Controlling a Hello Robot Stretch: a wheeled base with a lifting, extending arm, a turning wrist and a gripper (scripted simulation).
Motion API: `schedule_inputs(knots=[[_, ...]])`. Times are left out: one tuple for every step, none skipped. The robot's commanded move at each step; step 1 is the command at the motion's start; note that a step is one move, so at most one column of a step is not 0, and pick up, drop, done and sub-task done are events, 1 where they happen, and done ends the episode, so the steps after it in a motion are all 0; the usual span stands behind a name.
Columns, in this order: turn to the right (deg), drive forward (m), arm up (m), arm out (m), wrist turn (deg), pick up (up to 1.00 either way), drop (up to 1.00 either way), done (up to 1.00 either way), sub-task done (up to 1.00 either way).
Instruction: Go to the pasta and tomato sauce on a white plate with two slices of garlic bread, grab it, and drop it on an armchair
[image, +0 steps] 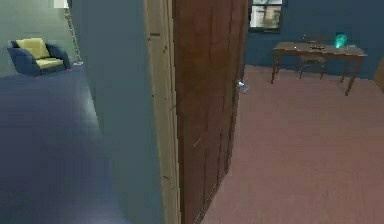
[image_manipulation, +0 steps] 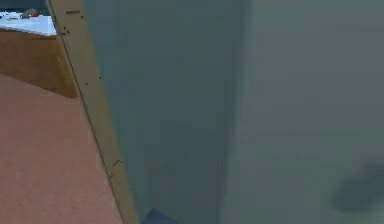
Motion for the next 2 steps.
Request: schedule_inputs(knots=[[36.0,0.0,0.0,0.0,0.0,0.0,0.0,0.0,0.0],[0.0,1.0,0.0,0.0,0.0,0.0,0.0,0.0,0.0]])
